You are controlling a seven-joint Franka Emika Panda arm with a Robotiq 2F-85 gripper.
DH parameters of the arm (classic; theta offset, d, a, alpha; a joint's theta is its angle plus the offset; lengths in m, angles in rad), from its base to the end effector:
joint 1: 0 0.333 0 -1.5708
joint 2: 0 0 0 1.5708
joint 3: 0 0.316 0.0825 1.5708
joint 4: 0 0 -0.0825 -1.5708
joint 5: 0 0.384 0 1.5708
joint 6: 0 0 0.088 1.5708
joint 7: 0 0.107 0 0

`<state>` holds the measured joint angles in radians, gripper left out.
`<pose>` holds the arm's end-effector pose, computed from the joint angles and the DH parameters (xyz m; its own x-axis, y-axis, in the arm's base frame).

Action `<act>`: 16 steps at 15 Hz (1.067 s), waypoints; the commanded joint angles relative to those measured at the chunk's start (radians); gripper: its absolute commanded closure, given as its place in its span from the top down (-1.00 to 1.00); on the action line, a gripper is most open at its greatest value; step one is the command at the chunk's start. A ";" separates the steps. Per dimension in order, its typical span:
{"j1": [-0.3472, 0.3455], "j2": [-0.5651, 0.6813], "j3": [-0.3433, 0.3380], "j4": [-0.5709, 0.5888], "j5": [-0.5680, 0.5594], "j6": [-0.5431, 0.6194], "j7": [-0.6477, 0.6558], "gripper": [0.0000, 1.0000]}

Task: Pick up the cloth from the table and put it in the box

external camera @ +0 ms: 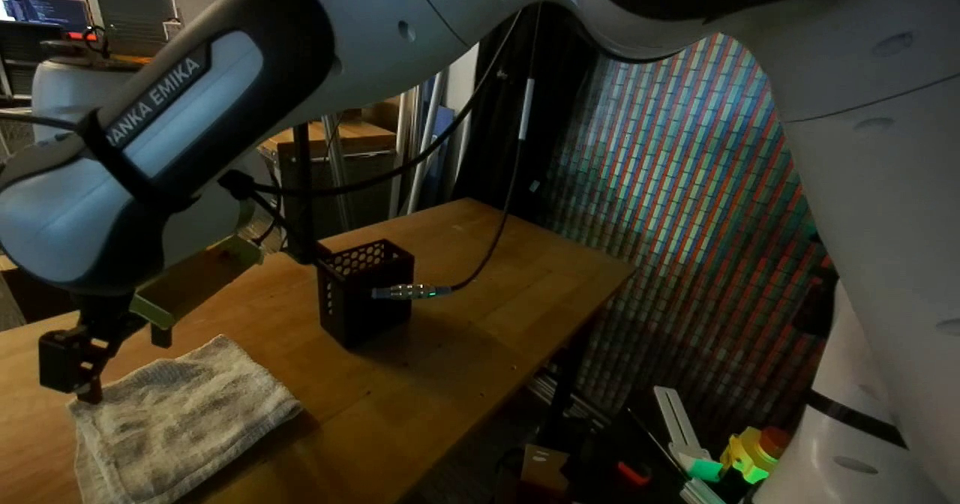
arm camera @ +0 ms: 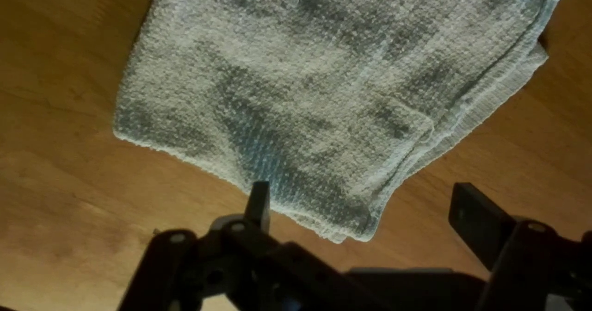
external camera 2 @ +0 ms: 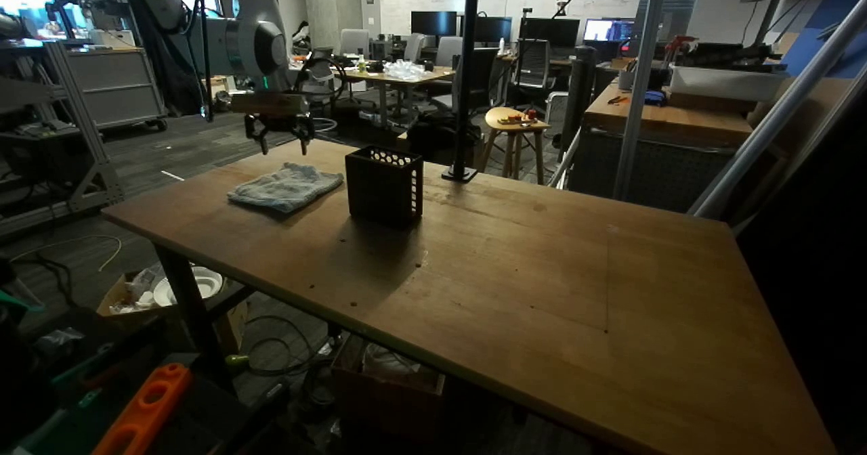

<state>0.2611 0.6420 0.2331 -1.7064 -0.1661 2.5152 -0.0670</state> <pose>0.6179 0.3129 0.2452 0.7944 0.5773 0.1886 0.5887 -0.8083 -0.0056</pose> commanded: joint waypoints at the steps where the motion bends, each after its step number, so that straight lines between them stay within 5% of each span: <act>1: -0.021 0.042 0.018 0.011 0.024 0.044 -0.121 1.00; 13: -0.120 0.139 0.098 -0.004 0.063 0.014 -0.374 1.00; 14: -0.123 0.141 0.109 -0.004 0.074 0.011 -0.382 0.50; 16: -0.121 0.135 0.122 -0.011 0.096 0.011 -0.373 0.32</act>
<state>0.1508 0.7624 0.3176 -1.7140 -0.1182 2.5351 -0.4122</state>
